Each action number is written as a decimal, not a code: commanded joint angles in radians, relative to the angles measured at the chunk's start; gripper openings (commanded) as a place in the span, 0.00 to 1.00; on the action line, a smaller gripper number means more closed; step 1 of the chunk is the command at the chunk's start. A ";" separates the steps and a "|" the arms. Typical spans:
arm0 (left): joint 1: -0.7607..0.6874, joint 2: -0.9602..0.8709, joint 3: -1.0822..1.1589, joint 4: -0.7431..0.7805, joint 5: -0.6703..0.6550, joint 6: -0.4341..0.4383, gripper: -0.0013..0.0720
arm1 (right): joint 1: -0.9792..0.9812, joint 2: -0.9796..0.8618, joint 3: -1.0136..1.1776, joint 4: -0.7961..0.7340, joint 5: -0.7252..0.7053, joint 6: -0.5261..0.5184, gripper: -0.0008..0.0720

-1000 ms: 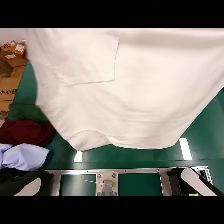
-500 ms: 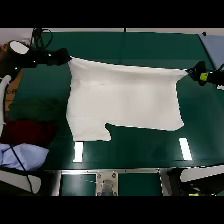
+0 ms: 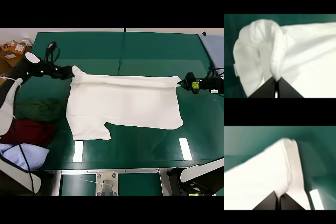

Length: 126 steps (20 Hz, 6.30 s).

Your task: Fold the shirts.

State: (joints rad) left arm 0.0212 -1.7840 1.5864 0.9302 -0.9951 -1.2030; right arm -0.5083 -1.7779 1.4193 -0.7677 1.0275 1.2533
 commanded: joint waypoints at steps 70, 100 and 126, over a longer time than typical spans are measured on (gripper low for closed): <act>-0.136 0.155 -0.015 0.089 -0.069 -0.163 0.04 | 0.040 0.193 -0.192 -0.005 -0.025 0.257 0.04; -0.119 -0.069 0.338 0.089 -0.195 -0.167 0.05 | 0.002 -0.338 0.398 -0.078 0.407 -0.043 0.04; -0.546 -0.414 0.472 -0.275 -0.016 -0.130 0.05 | 0.119 0.161 0.405 0.193 0.575 -0.023 0.04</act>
State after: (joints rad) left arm -0.5888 -2.2047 1.9957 0.6060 -0.8196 -1.3327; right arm -0.4065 -1.6188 1.8240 -0.5804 1.6009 1.2137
